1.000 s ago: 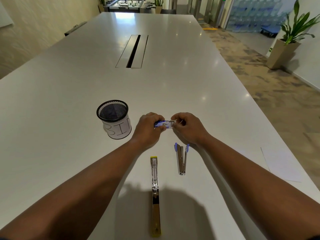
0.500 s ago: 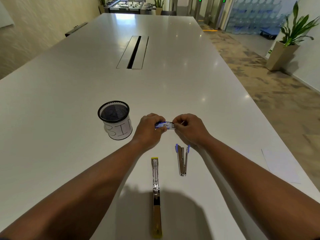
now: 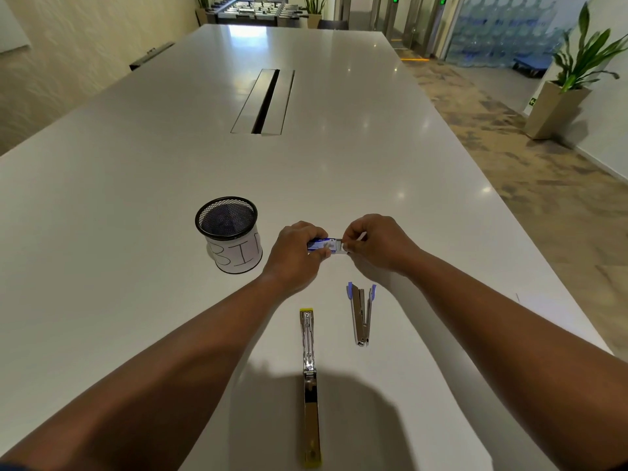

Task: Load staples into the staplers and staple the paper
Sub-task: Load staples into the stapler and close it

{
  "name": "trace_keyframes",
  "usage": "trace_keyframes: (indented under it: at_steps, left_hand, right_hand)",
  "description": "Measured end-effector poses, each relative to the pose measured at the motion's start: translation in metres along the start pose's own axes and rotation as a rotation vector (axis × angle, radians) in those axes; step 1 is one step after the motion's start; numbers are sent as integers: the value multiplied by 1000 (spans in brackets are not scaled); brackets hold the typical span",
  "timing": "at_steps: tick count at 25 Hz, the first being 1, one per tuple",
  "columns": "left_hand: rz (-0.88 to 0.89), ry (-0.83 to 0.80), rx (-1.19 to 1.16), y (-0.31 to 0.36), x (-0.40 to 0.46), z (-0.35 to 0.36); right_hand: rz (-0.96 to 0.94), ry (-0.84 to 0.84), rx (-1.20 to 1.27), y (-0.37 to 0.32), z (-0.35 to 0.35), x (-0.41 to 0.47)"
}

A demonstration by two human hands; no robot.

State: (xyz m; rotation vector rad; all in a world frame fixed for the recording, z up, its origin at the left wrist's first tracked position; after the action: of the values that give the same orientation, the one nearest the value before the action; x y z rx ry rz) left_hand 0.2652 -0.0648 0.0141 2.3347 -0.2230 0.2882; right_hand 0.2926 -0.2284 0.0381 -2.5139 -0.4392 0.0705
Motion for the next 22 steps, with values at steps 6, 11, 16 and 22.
trace_keyframes:
  at_steps: [6,11,16,22]
  left_hand:
    - [-1,0,2,-1,0,0]
    - [-1,3,-2,-1,1,0]
    - [-4,3,-4,0,0,0]
    - [-10,-11,-10,-2,1,1]
  right_hand:
    - [-92,-13,-108,-15,-4,-5]
    - [-158,-24,-138,-23,-9,-8]
    - [-157,-43,-125,-24,-8,-5]
    - [-109,-24,-26,-22,-12,-5]
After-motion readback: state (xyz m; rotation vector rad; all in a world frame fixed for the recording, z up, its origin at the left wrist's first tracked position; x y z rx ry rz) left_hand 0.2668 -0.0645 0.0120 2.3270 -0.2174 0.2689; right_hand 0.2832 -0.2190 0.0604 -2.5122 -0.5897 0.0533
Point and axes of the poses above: each hand's wrist, its own x-axis towards the middle knuckle, its own z-axis out of the palm, y = z × x, the point moved 7 cm from there along x, towards the middle knuckle, and after that the axes turned 2 degrees about -z, right-handed, at the moved point
